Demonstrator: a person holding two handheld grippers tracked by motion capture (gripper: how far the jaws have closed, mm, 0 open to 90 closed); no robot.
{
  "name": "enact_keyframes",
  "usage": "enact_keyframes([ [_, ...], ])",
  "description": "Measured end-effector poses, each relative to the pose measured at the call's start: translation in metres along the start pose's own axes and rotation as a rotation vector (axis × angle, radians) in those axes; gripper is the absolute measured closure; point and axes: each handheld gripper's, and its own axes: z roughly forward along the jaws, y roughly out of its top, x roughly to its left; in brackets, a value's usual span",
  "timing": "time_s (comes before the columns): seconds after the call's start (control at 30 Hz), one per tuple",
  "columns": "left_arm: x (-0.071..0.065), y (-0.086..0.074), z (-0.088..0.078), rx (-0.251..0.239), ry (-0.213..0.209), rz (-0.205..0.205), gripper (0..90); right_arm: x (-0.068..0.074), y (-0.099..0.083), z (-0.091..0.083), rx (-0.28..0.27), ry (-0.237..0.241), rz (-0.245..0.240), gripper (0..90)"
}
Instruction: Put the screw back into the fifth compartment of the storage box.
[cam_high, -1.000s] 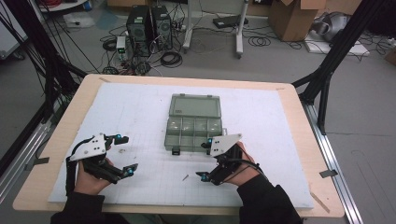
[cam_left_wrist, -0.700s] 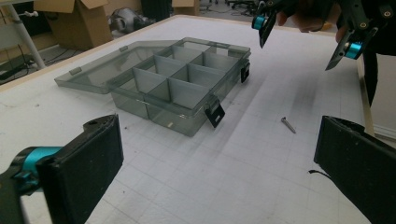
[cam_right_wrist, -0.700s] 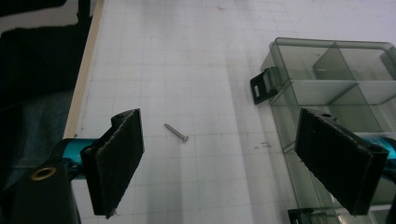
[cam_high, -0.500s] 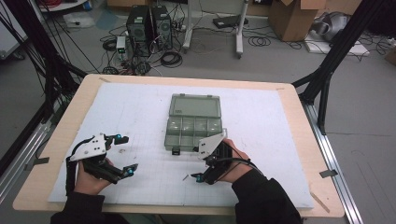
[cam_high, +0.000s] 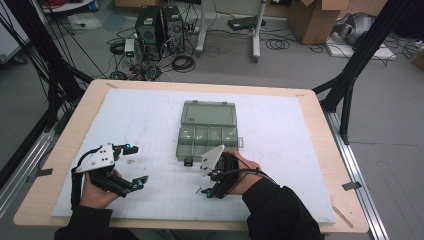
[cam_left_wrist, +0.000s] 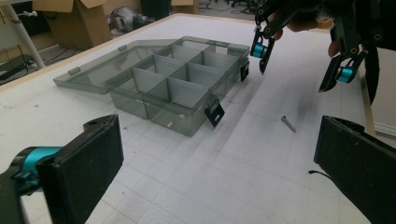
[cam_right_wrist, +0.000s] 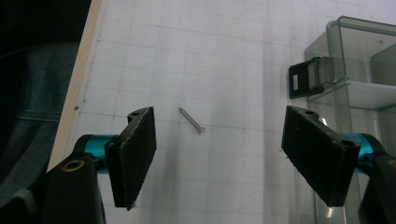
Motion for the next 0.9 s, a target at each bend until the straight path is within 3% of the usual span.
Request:
enact_keyframes([
  [0.23,-0.001,0.001,0.0,-0.004,0.0,0.003,1.7,-0.002,0.008,0.01,0.063,0.038,-0.041,30.1],
  [0.9,-0.001,0.003,-0.001,-0.01,0.002,0.011,1.7,-0.001,0.024,0.031,0.208,0.077,-0.126,43.1],
])
